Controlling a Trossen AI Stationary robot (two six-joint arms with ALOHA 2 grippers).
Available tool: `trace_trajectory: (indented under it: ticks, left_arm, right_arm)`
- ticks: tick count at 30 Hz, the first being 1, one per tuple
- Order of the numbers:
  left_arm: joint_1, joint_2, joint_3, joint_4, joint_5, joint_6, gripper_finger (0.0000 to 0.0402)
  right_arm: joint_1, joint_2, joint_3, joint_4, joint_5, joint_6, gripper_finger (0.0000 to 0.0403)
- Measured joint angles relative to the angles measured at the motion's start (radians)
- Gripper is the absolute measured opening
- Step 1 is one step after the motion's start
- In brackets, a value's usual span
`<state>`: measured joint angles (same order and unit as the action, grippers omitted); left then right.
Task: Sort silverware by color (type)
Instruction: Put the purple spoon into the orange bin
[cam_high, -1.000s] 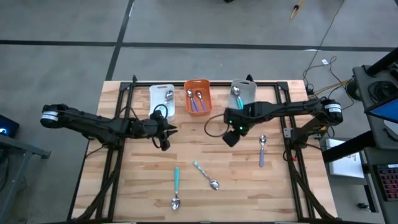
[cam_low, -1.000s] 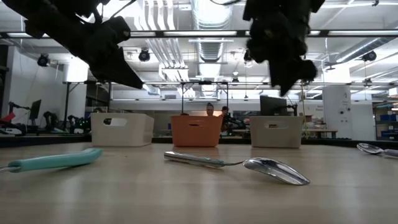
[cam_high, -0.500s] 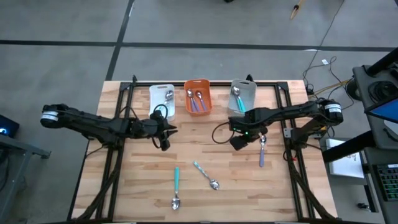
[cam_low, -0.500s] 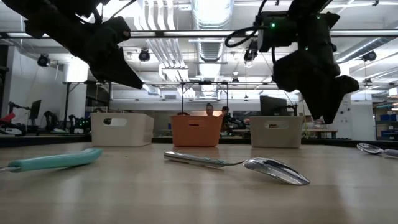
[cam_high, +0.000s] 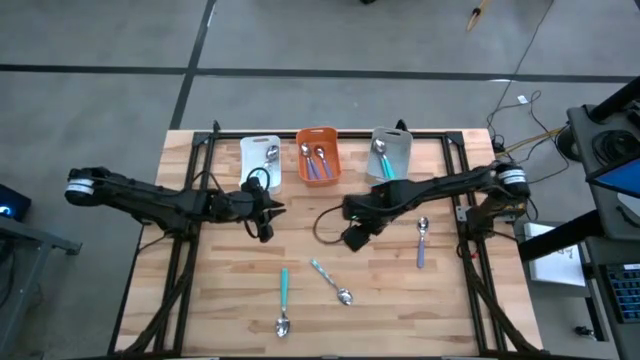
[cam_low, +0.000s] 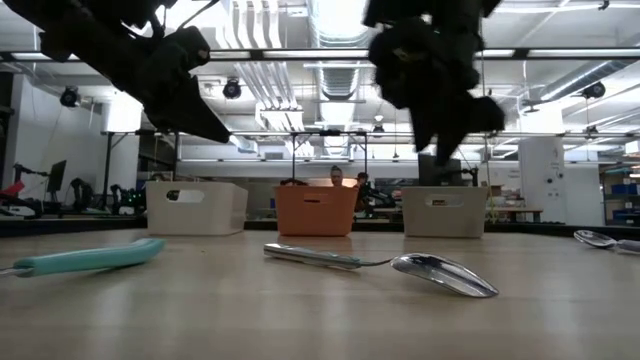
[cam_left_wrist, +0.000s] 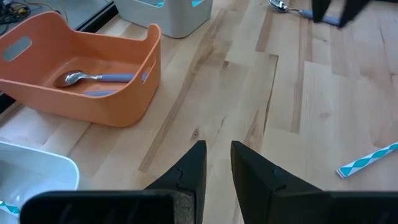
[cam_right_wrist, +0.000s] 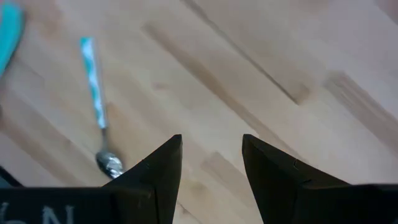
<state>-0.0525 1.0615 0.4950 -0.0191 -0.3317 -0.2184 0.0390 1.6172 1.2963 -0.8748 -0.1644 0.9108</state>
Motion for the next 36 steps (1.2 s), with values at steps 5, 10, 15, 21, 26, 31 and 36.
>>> trace_trajectory:
  ticks: [5,10,15,21,26,31,36]
  left_arm:
    - [0.0,0.0,0.0,-0.001,-0.008,-0.003,0.0056]
    - [-0.001,0.0,0.0,-0.005,-0.027,-0.008,0.0056]
    - [-0.001,-0.002,-0.001,-0.005,-0.057,0.004,0.0056]
    - [0.0,-0.008,0.032,0.001,-0.115,0.046,0.0056]
    - [-0.005,-0.005,0.03,-0.003,-0.105,0.048,0.0056]
    - [-0.013,0.004,0.013,-0.006,-0.104,0.034,0.0056]
    - [-0.013,0.003,0.012,0.01,-0.105,0.068,0.0056]
  right_arm:
    - [0.031,0.151,0.192,-0.062,0.002,-0.141,0.016]
    - [0.059,0.266,0.35,-0.164,0.011,-0.223,0.016]
    - [0.103,0.332,0.411,-0.199,0.01,-0.252,0.016]
    - [0.162,0.383,0.441,-0.203,0.01,-0.282,0.016]
    - [0.187,0.395,0.431,-0.247,0.007,-0.283,0.016]
    - [0.184,0.381,0.399,-0.336,0.009,-0.245,0.0157]
    - [0.179,0.328,0.295,-0.381,0.051,-0.195,0.0144]
